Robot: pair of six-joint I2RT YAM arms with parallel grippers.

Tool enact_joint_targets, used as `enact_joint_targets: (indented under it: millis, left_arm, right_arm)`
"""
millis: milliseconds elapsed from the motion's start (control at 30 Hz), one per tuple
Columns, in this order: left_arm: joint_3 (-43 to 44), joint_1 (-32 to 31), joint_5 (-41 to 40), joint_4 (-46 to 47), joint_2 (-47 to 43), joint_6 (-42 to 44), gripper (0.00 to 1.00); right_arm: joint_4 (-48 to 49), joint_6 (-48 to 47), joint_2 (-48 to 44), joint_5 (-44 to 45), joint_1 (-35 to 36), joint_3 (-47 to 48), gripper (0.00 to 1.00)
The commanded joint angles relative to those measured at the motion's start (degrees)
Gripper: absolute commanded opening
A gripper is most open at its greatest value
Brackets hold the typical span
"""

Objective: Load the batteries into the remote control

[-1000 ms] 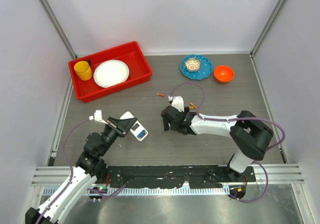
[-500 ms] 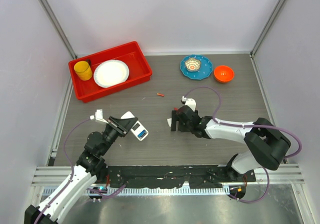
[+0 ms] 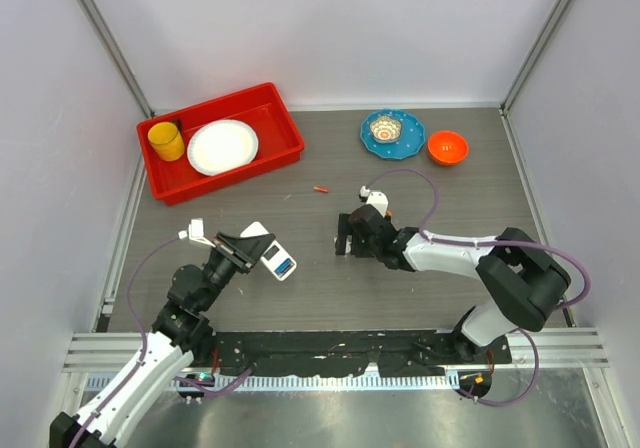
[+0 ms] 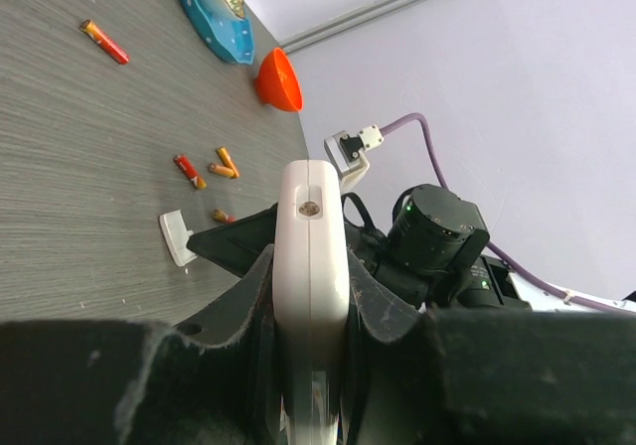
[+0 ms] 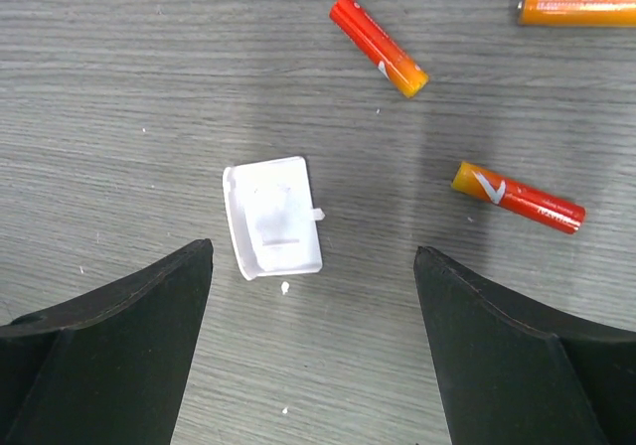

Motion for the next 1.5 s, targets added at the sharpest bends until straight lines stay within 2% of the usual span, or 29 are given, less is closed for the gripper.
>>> enact_joint_targets:
  millis: [0,500,900,1467]
  left_arm:
    - [0.62,-0.10,-0.65,2.14,-1.07,-0.18,0.00]
    - [0.27,-0.19,-0.48,3.11,-0.63,-0.27,0.00]
    - [-0.08,-0.10,-0.39,2.58,-1.77,-0.45,0.00]
    - [-0.08,-0.10,-0.30,2.67,-1.94,-0.54,0.00]
  right_arm:
    - [-0.48,0.81,1.97,-0.02,-0.07,1.52,0.88]
    - [-8.39,-0.86,3.99,5.87,0.37,5.12,0.86]
    - [-9.62,-1.03,6.45,6.75,2.39,7.06,0.86]
    - [-10.94,-0.33,3.99,7.72,2.56,8.02,0.86]
